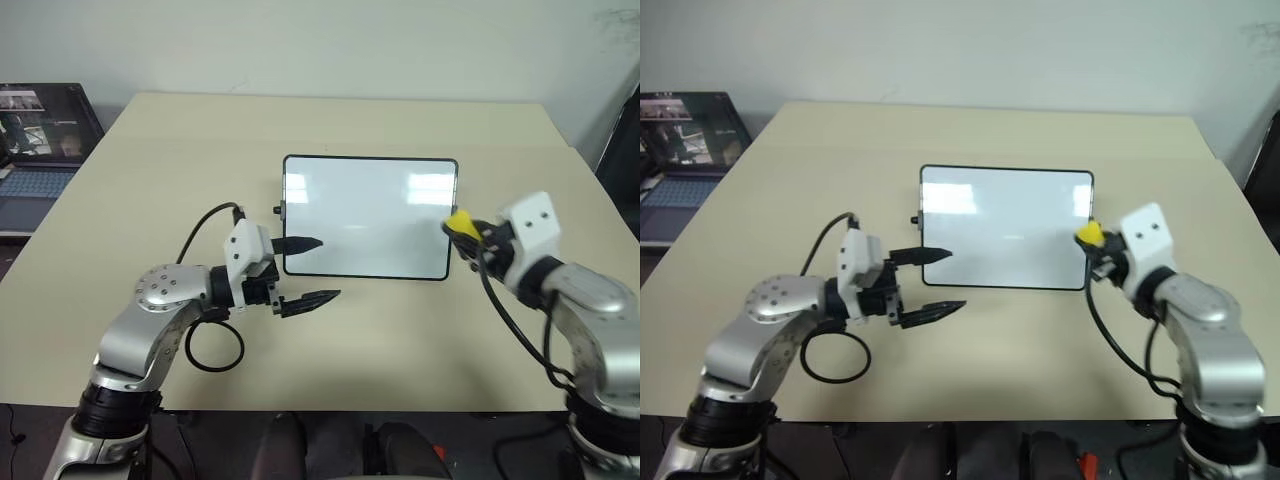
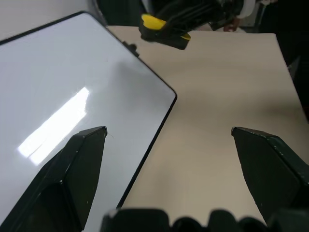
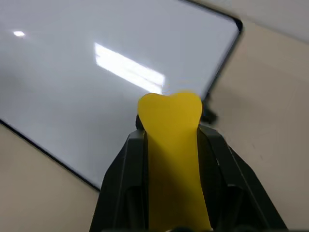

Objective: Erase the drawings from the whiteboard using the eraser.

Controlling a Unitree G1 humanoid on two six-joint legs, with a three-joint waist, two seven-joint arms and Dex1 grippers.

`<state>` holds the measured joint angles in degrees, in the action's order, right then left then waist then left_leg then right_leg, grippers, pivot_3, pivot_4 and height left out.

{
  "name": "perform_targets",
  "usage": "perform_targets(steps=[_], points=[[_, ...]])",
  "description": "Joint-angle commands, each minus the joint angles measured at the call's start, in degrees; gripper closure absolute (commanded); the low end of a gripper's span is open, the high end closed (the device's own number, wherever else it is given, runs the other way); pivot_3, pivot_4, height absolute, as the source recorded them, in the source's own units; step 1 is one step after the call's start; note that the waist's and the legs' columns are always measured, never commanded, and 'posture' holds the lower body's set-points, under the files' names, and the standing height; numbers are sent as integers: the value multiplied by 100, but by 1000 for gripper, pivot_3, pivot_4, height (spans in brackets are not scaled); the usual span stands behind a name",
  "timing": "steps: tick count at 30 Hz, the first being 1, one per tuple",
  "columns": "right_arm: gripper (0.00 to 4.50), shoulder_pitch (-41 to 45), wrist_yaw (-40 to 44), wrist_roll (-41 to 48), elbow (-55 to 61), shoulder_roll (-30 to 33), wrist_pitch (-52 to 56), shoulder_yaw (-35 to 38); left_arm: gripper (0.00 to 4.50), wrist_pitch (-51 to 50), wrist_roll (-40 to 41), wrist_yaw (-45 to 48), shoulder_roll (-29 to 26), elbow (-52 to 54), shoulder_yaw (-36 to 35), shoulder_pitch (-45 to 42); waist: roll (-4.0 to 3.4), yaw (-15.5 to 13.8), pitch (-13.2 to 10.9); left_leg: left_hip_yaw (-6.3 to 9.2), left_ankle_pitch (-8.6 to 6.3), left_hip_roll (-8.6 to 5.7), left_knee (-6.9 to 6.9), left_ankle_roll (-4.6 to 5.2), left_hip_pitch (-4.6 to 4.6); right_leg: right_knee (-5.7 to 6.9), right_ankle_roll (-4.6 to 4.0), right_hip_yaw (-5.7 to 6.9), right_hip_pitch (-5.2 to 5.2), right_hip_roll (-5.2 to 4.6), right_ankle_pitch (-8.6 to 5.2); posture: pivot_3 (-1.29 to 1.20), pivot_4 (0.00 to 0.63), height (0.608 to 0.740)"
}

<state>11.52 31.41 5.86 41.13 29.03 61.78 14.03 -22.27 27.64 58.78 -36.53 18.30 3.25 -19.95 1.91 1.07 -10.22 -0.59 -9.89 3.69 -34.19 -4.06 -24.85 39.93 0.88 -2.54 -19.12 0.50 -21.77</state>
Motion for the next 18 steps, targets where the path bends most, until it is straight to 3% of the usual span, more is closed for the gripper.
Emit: perform_targets(steps=[1,9,18], points=[[3461,-210,-122,73,124,154,-19,298,0,85,85,230,116,-86,152,-294,0,67,0,-5,0,0,-1,0,0,0,0,-5,0,0,0,0,150,740],[3461,-419,-599,-56,-1028,23,-596,209,0,281,16,918,522,-409,785,-885,1,83,1,-9,0,-2,-11,1,1,0,1,-13,1,6,1,0,150,740],[3461,-397,-801,-55,-2025,273,-1135,263,0,229,9,941,534,-372,760,-796,0,73,1,-11,0,-2,-13,1,0,-1,1,-15,3,5,1,0,150,740]])
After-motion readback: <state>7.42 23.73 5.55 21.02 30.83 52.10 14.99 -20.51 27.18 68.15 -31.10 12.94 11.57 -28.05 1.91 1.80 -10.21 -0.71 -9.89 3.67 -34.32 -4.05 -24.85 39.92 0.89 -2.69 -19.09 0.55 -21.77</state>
